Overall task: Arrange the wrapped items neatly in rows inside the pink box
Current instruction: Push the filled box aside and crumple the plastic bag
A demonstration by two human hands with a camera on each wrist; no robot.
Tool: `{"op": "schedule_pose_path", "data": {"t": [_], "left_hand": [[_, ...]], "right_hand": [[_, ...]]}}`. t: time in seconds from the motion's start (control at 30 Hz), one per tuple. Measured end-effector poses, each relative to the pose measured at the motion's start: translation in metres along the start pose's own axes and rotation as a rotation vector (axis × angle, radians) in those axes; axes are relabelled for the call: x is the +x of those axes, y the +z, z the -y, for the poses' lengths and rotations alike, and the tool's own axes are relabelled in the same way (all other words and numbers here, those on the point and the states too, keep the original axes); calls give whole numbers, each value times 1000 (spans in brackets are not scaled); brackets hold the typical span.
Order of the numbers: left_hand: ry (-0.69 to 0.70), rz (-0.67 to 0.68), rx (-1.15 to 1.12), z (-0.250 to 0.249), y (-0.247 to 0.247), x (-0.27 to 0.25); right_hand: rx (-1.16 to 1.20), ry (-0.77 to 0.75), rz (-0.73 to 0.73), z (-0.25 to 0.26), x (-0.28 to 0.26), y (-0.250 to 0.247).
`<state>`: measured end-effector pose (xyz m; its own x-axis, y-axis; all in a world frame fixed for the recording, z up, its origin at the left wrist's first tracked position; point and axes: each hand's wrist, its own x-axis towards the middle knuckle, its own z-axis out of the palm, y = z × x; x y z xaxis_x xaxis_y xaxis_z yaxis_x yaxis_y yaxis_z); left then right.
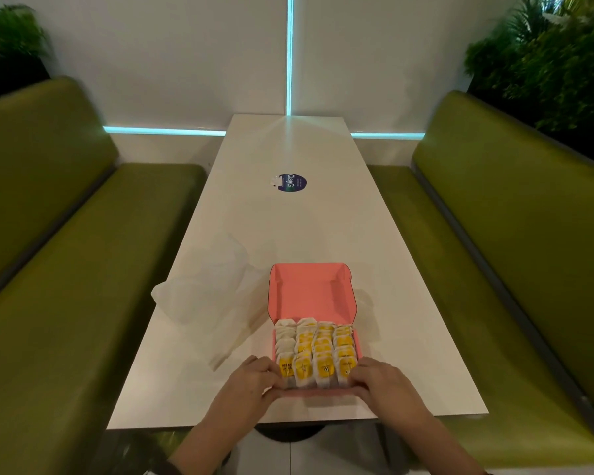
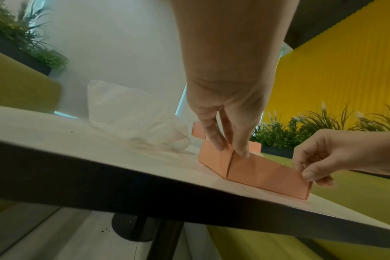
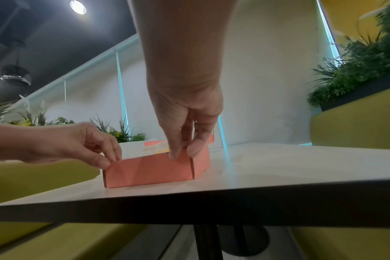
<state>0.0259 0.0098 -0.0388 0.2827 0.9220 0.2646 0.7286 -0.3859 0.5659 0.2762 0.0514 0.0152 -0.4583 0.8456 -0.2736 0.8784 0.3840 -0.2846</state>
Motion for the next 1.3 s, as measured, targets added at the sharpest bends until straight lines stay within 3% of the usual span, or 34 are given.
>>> {"op": "schedule_pose_path", "data": {"t": [0.33,0.5,0.57,0.7,0.8,0.87,1.03,1.17,1.23,1.3], "left_hand": [[-69,-211,59,13,3,58],[-77,-239,76,16,-3,67],[-179,-241,153,18,-8,56],[-589,-252,201,30,-19,32],[-634,-202,178,31,-37,29],[-648,-257,199,23,-52,29],[-558,-496,245,-9,-85,20],[-413,-470,124,-35,-93,11],[-291,-439,0,-41,-93,11],[-196,-463,-110,-45,-95,12]], "right_hand": [[39,124,-230,-8,51,6],[74,183,-292,-6,57,0],[146,182,-363,-6,50,-2],[233,181,-465,-4,38,-3],[290,134,-519,2,36,-1],[326,64,-560,12,36,-3],[554,-182,-454,56,45,-25],[569,-307,-254,107,59,-35],[625,-343,-278,130,68,-36],[828,-357,-376,147,72,-35]]}}
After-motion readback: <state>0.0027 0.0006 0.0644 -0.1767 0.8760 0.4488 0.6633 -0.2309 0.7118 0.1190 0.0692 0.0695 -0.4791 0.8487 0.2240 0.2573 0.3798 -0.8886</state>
